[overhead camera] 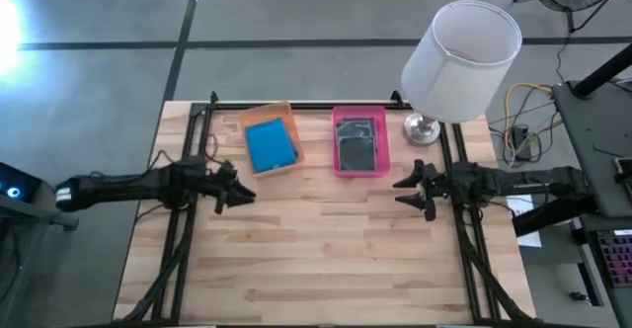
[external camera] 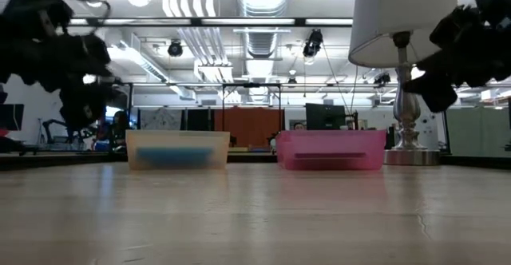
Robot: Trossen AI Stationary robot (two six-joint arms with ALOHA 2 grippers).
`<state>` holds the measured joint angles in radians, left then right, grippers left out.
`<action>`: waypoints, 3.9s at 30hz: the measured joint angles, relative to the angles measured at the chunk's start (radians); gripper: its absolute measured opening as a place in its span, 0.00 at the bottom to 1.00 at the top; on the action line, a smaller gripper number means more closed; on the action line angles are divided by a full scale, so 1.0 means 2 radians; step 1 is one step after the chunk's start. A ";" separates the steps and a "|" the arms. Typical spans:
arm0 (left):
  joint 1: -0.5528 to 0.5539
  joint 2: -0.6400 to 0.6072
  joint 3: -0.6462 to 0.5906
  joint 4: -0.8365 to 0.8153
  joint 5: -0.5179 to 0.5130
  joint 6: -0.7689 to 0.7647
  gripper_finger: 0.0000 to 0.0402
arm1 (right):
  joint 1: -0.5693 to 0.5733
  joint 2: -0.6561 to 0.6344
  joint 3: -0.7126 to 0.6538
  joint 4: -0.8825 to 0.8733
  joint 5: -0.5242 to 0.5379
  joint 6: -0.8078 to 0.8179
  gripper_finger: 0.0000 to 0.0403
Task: Pick & place jewel cases by type
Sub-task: Return to Home Position
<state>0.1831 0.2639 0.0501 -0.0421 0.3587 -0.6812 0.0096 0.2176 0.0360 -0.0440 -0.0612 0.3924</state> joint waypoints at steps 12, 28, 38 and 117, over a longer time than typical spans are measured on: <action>-0.047 -0.118 -0.003 0.011 -0.031 -0.002 0.34 | 0.004 -0.109 -0.010 0.042 0.022 0.000 0.54; -0.069 -0.132 -0.021 0.051 -0.038 -0.002 0.34 | 0.015 -0.109 -0.014 0.035 0.019 0.000 0.54; -0.074 -0.124 -0.021 0.047 -0.046 -0.002 0.34 | 0.024 -0.109 -0.014 0.035 0.019 0.000 0.54; -0.099 -0.125 -0.020 0.037 -0.221 0.310 0.34 | 0.051 -0.109 -0.013 0.029 0.056 -0.168 0.54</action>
<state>-0.0151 0.0143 0.0105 0.0326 -0.0837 -0.0605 0.1120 -0.0002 0.0101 0.0140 0.0512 0.0559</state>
